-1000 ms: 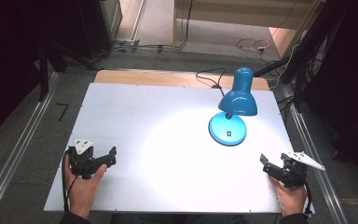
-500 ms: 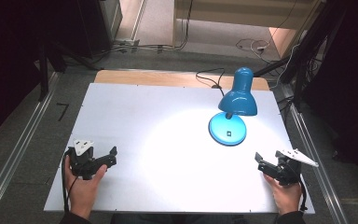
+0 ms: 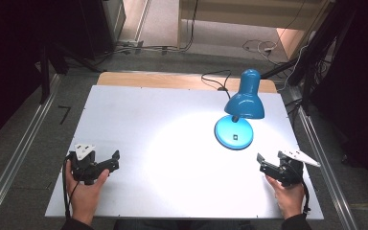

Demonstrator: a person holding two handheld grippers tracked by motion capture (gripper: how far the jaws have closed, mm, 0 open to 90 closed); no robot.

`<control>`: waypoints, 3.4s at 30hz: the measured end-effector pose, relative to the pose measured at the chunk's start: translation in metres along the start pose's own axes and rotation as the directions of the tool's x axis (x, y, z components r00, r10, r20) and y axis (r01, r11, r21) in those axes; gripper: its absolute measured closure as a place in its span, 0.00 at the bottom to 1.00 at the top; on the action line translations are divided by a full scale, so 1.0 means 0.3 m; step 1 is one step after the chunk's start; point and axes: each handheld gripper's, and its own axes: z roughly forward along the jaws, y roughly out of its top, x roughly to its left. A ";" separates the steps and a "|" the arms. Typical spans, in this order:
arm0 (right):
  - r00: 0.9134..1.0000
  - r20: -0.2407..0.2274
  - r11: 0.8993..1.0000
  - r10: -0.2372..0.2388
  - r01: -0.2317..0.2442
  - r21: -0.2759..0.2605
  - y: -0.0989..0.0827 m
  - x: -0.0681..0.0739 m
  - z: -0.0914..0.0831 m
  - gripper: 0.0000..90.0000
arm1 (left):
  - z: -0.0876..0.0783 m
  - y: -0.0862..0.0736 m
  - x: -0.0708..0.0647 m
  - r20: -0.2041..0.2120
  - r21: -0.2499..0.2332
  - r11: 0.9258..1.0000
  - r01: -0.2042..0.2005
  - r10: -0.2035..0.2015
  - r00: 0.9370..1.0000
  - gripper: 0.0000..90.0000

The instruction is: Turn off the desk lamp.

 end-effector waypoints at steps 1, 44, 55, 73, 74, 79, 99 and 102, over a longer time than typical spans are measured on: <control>1.000 0.002 1.000 -0.003 0.003 0.003 0.002 0.003 0.004 0.16 | 0.001 0.000 0.000 -0.001 0.001 1.000 0.000 0.000 1.000 0.08; 0.998 -0.023 0.998 -0.059 0.059 0.004 0.060 0.097 0.056 0.17 | -0.017 -0.003 0.009 0.013 -0.008 1.000 0.009 -0.009 1.000 0.07; 0.997 -0.038 0.998 -0.062 0.063 0.011 0.075 0.122 0.081 0.18 | -0.016 -0.005 0.009 0.015 -0.003 1.000 0.012 -0.012 1.000 0.08; 0.995 -0.059 0.997 -0.076 0.076 0.009 0.092 0.156 0.116 0.23 | -0.017 -0.005 0.012 0.018 -0.005 1.000 0.013 -0.013 1.000 0.08; 0.995 -0.058 0.997 -0.078 0.079 0.010 0.092 0.157 0.118 0.24 | -0.018 -0.005 0.011 0.018 -0.006 1.000 0.014 -0.014 1.000 0.08; 0.993 -0.061 0.995 -0.098 0.098 0.007 0.093 0.172 0.137 0.28 | -0.017 -0.005 0.011 0.020 -0.004 1.000 0.013 -0.013 1.000 0.08; 0.996 -0.071 0.997 -0.062 0.059 -0.040 0.078 0.210 0.209 0.97 | -0.019 -0.005 0.014 0.023 -0.010 1.000 0.022 -0.022 1.000 0.08; 0.996 -0.087 0.998 -0.033 0.029 -0.047 0.079 0.207 0.216 0.97 | -0.020 -0.005 0.014 0.025 -0.009 1.000 0.018 -0.018 1.000 0.08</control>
